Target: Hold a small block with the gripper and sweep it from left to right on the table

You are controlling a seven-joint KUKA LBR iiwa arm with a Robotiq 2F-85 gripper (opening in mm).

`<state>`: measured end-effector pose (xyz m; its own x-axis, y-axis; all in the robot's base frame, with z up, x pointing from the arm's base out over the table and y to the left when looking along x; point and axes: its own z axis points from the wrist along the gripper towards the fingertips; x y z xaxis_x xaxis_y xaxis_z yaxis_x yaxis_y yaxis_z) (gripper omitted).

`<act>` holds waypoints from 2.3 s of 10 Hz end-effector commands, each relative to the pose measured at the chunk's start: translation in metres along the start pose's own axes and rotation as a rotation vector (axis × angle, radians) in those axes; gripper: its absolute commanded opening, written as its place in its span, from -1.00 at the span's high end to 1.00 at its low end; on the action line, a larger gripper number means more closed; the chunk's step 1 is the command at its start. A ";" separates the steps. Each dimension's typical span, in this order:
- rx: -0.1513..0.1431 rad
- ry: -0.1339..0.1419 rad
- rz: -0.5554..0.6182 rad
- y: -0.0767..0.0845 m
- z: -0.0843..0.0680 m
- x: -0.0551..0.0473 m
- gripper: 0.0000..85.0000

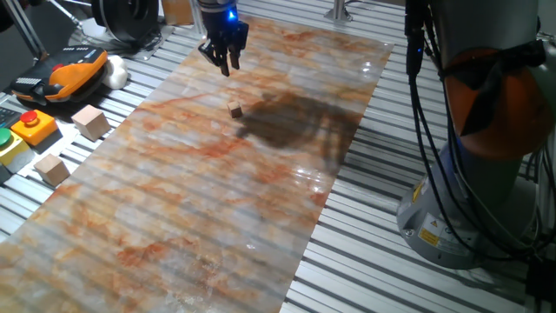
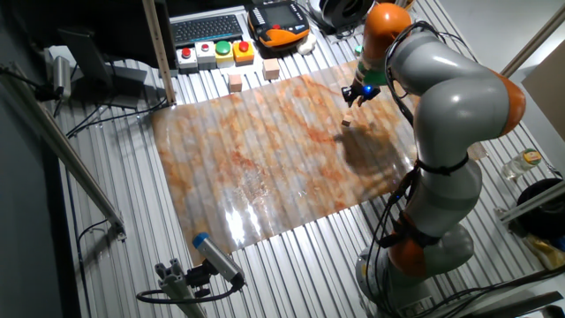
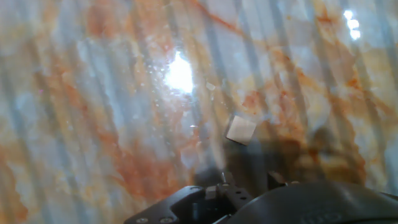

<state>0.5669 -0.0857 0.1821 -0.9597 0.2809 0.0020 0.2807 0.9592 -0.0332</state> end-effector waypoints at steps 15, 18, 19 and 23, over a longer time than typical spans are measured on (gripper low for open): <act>0.027 -0.075 0.080 -0.011 0.013 -0.017 -0.20; -0.002 -0.091 0.099 -0.024 0.043 -0.040 -0.60; 0.001 -0.089 0.106 -0.026 0.049 -0.045 -0.60; 0.008 -0.025 0.174 -0.022 0.063 -0.046 -0.60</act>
<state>0.6044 -0.1220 0.1196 -0.8962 0.4419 -0.0387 0.4433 0.8955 -0.0392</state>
